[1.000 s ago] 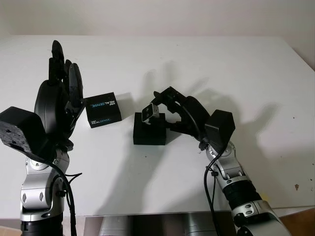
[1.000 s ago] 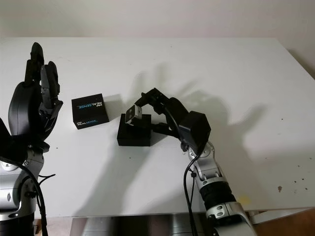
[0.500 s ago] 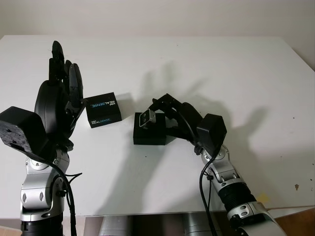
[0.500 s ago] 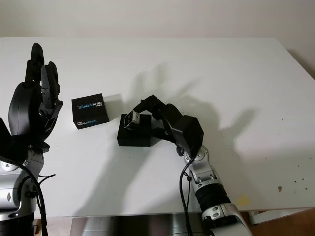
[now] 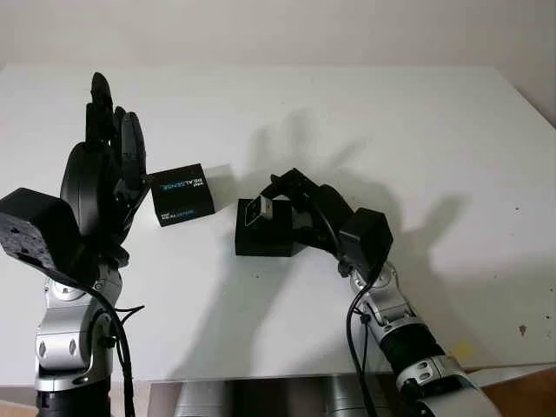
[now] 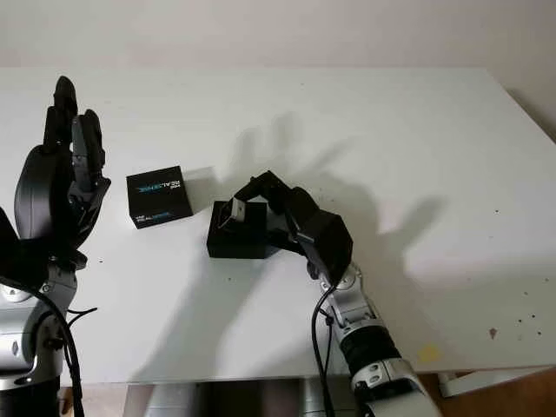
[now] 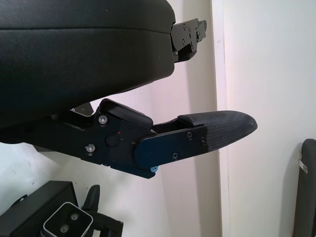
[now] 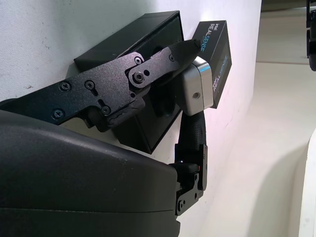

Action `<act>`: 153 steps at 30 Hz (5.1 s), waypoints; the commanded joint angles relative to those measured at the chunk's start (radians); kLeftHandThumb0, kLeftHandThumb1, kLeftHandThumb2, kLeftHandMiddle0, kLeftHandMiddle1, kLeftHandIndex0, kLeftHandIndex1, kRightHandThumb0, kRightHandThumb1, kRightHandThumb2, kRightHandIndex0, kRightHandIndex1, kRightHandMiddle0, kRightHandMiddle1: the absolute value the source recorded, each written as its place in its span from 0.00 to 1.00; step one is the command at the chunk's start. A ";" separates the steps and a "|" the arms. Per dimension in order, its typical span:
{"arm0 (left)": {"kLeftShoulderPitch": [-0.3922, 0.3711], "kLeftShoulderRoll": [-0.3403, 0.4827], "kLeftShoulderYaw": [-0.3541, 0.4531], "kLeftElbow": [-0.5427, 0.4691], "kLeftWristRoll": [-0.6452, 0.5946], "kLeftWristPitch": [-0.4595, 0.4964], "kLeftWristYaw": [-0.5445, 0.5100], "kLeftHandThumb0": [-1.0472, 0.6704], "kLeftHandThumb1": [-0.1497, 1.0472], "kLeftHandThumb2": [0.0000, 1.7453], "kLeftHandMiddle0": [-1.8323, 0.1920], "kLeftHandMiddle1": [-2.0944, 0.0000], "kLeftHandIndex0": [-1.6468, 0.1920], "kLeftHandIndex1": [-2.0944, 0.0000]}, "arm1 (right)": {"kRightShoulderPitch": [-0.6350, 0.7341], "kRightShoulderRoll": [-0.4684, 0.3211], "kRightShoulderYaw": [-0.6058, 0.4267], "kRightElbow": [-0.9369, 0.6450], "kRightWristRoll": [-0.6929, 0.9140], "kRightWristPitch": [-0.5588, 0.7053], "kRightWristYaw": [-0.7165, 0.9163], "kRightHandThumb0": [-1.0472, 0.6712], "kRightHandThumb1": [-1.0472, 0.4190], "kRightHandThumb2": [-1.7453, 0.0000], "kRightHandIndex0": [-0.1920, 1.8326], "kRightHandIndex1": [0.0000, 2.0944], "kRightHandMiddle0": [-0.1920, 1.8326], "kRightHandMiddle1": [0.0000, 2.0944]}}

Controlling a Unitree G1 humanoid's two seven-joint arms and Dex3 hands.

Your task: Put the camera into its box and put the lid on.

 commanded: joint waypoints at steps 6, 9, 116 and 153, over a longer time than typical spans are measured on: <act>0.015 0.008 0.004 -0.014 0.000 0.001 -0.003 0.16 1.00 0.35 1.00 1.00 1.00 1.00 | -0.001 -0.007 0.007 0.021 -0.022 -0.050 -0.011 0.35 0.06 0.97 0.19 0.02 0.23 0.79; 0.017 0.008 0.003 -0.024 0.002 0.010 0.002 0.17 1.00 0.35 1.00 1.00 1.00 1.00 | 0.005 -0.018 0.020 0.016 -0.050 -0.065 -0.016 0.35 0.06 0.97 0.19 0.02 0.22 0.78; 0.034 0.079 0.052 -0.087 -0.012 0.058 -0.026 0.18 1.00 0.33 1.00 1.00 1.00 1.00 | 0.243 -0.298 0.102 -0.471 -0.212 -0.084 -0.112 0.15 0.00 0.73 0.02 0.02 0.05 0.02; -0.410 0.605 -0.495 0.662 0.807 -0.348 -0.377 0.11 0.94 0.03 0.92 0.99 0.93 0.98 | -0.097 -0.254 -0.222 -0.463 0.285 0.480 0.163 0.18 0.00 0.65 0.03 0.02 0.05 0.02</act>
